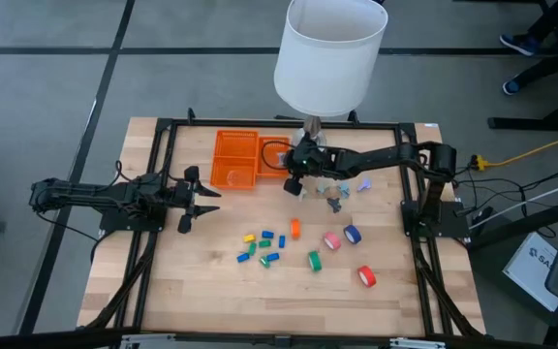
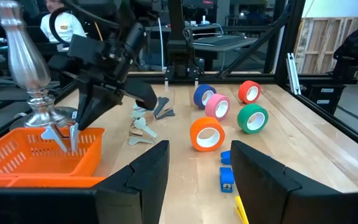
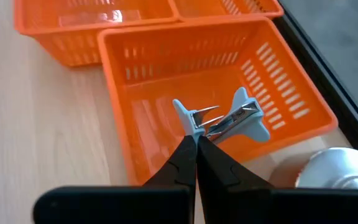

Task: Pick and place Stapler, Stapler remover, tape
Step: Put the light blue staple remover into the right orange basket, then put the gray staple remover into the right orange basket

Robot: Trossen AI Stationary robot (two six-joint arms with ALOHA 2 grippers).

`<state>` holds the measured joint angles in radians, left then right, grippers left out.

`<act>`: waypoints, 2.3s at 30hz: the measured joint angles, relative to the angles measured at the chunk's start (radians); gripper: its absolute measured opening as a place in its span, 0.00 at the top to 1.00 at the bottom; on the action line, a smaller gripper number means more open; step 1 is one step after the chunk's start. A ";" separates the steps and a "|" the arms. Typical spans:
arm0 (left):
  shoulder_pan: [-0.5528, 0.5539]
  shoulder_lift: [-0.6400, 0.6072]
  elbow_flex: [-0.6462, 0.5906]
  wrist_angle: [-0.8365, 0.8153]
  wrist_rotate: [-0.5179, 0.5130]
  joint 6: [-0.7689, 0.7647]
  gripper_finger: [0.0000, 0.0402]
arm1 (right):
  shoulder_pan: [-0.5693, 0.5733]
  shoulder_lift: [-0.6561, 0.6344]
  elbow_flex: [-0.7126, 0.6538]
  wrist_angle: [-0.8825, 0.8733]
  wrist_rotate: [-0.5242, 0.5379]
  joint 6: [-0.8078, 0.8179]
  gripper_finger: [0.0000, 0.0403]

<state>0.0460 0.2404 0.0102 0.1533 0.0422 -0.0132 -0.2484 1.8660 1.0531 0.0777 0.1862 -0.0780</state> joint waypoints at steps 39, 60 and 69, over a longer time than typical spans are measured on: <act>0.000 0.000 0.000 0.000 0.000 0.000 0.58 | 0.003 0.000 -0.053 0.120 -0.003 -0.020 0.87; 0.000 0.000 0.000 0.000 0.000 0.000 0.58 | 0.035 -0.322 -0.028 -0.310 -0.215 0.002 0.87; 0.000 0.000 0.000 0.000 0.000 0.000 0.58 | 0.085 -0.419 -0.168 -0.335 -0.254 0.173 0.87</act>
<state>0.0460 0.2401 0.0101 0.1532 0.0426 -0.0132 -0.1635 1.4471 0.8850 -0.2570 -0.0677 0.0951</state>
